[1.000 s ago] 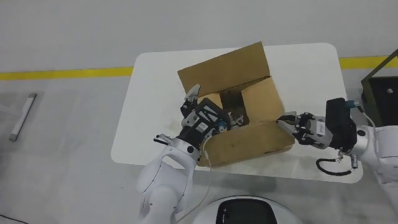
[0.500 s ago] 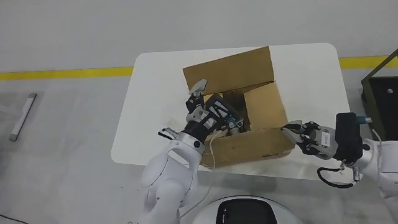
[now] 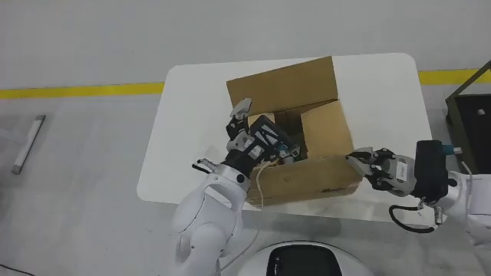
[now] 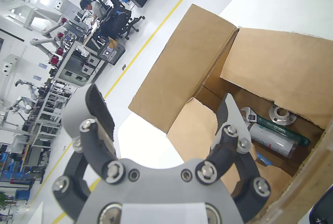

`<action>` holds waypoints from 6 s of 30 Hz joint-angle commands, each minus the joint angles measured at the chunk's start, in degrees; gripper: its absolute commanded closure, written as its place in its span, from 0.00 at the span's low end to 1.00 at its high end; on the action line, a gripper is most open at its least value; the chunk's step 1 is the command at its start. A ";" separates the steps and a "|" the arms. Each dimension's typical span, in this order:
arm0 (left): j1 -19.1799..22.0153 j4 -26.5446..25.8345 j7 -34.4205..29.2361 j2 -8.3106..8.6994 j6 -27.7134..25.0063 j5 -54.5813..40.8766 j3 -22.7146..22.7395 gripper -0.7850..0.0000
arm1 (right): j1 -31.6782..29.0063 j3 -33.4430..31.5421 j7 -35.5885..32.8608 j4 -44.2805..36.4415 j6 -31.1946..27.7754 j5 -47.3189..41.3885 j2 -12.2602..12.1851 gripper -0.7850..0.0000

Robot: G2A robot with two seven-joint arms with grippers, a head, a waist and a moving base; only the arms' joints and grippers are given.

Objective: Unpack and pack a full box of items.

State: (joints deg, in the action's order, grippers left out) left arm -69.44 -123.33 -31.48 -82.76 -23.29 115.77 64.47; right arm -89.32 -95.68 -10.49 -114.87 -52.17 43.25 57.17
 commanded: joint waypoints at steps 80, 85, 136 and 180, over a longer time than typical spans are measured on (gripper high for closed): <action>1.95 -4.48 -10.40 1.66 -19.47 -5.69 -7.29 0.00 | -8.50 -2.54 44.28 3.99 3.54 28.85 0.40 0.00; 1.00 -5.75 -10.67 1.85 -19.51 -5.59 -7.52 0.00 | -8.90 -3.99 40.29 4.90 5.27 16.45 0.63 0.78; -7.80 -9.70 -8.75 4.10 -12.74 1.01 -5.18 0.00 | -12.16 1.15 10.75 0.05 -2.05 25.37 -2.15 1.00; -6.87 -0.46 -4.50 3.67 -3.89 4.32 -8.12 0.00 | -13.40 6.08 20.46 6.11 20.86 21.66 0.95 1.00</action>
State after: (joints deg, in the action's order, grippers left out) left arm -76.53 -124.59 -35.40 -79.01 -27.64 119.93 56.59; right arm -102.50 -89.07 9.83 -108.70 -31.35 65.13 58.13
